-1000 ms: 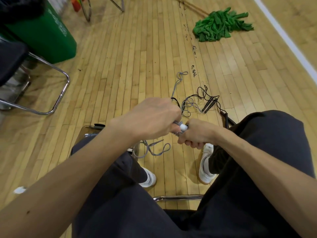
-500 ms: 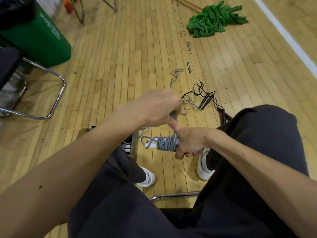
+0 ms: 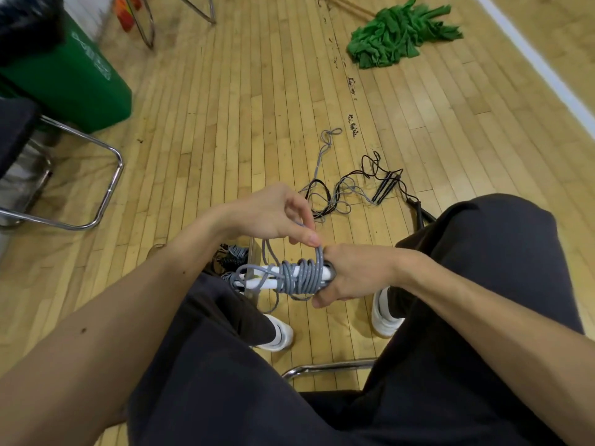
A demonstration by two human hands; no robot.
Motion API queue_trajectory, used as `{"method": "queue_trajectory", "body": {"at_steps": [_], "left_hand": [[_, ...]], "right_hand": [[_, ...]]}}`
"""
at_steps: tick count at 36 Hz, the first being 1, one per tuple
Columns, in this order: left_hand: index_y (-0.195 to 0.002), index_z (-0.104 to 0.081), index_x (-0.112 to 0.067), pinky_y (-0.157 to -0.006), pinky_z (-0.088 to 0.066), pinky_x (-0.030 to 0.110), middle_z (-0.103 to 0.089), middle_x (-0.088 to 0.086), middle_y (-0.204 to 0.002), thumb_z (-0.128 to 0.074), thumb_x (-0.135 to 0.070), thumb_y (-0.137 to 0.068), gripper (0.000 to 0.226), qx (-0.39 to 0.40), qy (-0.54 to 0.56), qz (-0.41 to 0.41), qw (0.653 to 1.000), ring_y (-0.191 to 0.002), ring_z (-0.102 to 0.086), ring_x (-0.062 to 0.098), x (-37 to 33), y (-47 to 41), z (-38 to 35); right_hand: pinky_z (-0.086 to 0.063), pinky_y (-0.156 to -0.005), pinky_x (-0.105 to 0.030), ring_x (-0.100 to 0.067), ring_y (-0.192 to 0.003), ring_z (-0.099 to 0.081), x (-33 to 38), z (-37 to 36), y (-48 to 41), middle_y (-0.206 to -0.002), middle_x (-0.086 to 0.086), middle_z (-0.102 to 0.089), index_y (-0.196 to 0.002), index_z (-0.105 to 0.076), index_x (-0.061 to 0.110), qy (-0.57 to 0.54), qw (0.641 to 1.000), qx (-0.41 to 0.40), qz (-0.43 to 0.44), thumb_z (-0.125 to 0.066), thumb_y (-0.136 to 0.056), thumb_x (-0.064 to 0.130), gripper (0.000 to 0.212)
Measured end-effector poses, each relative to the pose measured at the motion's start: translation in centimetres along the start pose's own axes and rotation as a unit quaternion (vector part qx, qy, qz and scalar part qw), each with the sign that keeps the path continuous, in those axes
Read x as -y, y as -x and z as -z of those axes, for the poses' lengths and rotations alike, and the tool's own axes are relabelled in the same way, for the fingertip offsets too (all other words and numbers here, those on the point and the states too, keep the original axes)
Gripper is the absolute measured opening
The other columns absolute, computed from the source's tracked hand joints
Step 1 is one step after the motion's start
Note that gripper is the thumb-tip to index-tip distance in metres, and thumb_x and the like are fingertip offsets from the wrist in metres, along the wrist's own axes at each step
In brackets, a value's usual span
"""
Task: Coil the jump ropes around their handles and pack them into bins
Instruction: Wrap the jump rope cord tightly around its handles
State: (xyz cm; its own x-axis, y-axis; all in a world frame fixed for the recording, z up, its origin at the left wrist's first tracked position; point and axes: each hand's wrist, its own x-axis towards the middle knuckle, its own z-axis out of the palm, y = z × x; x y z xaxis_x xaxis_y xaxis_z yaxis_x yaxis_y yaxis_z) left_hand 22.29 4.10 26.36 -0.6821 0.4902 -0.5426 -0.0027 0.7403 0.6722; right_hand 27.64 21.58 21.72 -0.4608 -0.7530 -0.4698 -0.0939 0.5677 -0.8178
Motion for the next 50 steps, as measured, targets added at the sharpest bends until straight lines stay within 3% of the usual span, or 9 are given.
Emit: {"method": "queue_trajectory", "body": {"at_steps": [4, 9, 13, 16, 20, 28, 39, 45, 50], "left_hand": [[-0.079, -0.07, -0.015, -0.048, -0.039, 0.018, -0.062, -0.004, -0.059, -0.076, -0.033, -0.075, 0.02, -0.008, 0.092, 0.008, 0.996, -0.05, -0.05, 0.009, 1.4, 0.1, -0.4], [-0.096, -0.061, -0.005, -0.068, -0.049, 0.029, -0.061, 0.012, -0.095, -0.062, -0.006, -0.093, 0.003, -0.042, 0.243, 0.043, 0.968, -0.082, -0.055, 0.028, 5.1, 0.7, -1.9], [-0.076, -0.062, -0.017, -0.051, -0.02, 0.025, -0.051, 0.003, -0.065, -0.039, 0.0, -0.104, 0.04, -0.033, 0.281, 0.021, 0.959, -0.055, -0.033, 0.015, 4.7, 1.2, -3.4], [-0.077, -0.063, -0.021, -0.049, -0.015, 0.028, -0.046, 0.004, -0.062, -0.037, -0.006, -0.106, 0.041, -0.042, 0.32, 0.009, 0.947, -0.048, -0.029, 0.008, 4.5, 1.2, -3.6], [-0.085, -0.062, -0.013, -0.047, -0.02, 0.024, -0.05, -0.003, -0.056, -0.039, -0.011, -0.107, 0.031, -0.093, 0.322, 0.032, 0.942, -0.045, -0.033, 0.006, 4.4, 1.1, -3.6], [-0.084, -0.065, -0.016, -0.047, -0.024, 0.025, -0.05, -0.002, -0.055, -0.044, -0.024, -0.107, 0.031, -0.176, 0.252, 0.045, 0.951, -0.047, -0.038, 0.01, 3.2, 1.2, -4.1], [-0.093, -0.059, -0.009, -0.041, -0.027, 0.022, -0.052, 0.0, -0.055, -0.04, -0.031, -0.108, 0.033, -0.19, 0.323, 0.056, 0.925, -0.043, -0.039, 0.011, 2.9, 1.1, -4.8], [-0.09, -0.061, -0.011, -0.044, -0.031, 0.024, -0.056, 0.002, -0.057, -0.04, -0.036, -0.107, 0.037, -0.144, 0.317, 0.031, 0.937, -0.045, -0.044, 0.012, 2.2, 0.9, -5.5], [-0.088, -0.062, -0.009, -0.051, -0.037, 0.026, -0.054, 0.001, -0.055, -0.042, -0.037, -0.107, 0.039, -0.136, 0.304, 0.054, 0.941, -0.049, -0.048, 0.014, 2.6, 0.9, -5.2]], "right_hand": [[-0.046, -0.066, -0.027, -0.009, -0.066, -0.052, 0.7, 0.1, 0.3, -0.075, 0.003, -0.057, -0.082, -0.056, 0.019, -0.041, 0.997, -0.048, 0.046, -0.076, -0.089, 0.018, 0.02], [-0.037, -0.051, -0.026, -0.012, -0.054, -0.041, 1.0, 0.6, 0.6, -0.064, -0.001, -0.046, -0.078, -0.055, 0.005, -0.164, 0.982, -0.062, 0.067, -0.069, -0.089, 0.003, 0.018], [-0.038, -0.051, -0.022, -0.017, -0.063, -0.042, 0.9, 1.0, 0.9, -0.08, -0.012, -0.048, -0.091, -0.058, 0.006, -0.248, 0.964, -0.059, 0.077, -0.065, -0.085, -0.004, 0.013], [-0.042, -0.056, -0.024, -0.016, -0.066, -0.045, 0.5, 1.0, 0.6, -0.078, -0.007, -0.05, -0.097, -0.062, 0.008, -0.278, 0.955, -0.068, 0.075, -0.065, -0.089, -0.001, 0.013], [-0.045, -0.057, -0.023, -0.011, -0.061, -0.052, 0.4, 1.1, 0.1, -0.068, 0.001, -0.057, -0.093, -0.062, 0.006, -0.321, 0.939, -0.097, 0.073, -0.06, -0.099, 0.007, 0.006], [-0.062, -0.078, -0.036, -0.026, -0.083, -0.072, 0.1, 1.3, -0.6, -0.092, -0.017, -0.073, -0.103, -0.068, 0.003, -0.342, 0.931, -0.119, 0.047, -0.06, -0.101, 0.015, 0.015], [-0.041, -0.042, -0.022, -0.014, -0.05, -0.056, -0.1, 1.5, -1.0, -0.07, -0.004, -0.069, -0.1, -0.071, 0.003, -0.259, 0.92, -0.295, 0.021, -0.068, -0.096, 0.026, 0.023], [-0.035, -0.043, -0.021, -0.013, -0.047, -0.048, -0.4, 2.6, -0.7, -0.065, -0.005, -0.06, -0.09, -0.065, 0.007, -0.333, 0.881, -0.336, -0.007, -0.065, -0.097, 0.02, 0.015], [-0.041, -0.05, -0.024, -0.013, -0.054, -0.05, -1.4, 2.7, -0.7, -0.065, -0.002, -0.056, -0.085, -0.06, 0.008, -0.252, 0.922, -0.293, -0.023, -0.062, -0.093, 0.004, 0.009]]}}
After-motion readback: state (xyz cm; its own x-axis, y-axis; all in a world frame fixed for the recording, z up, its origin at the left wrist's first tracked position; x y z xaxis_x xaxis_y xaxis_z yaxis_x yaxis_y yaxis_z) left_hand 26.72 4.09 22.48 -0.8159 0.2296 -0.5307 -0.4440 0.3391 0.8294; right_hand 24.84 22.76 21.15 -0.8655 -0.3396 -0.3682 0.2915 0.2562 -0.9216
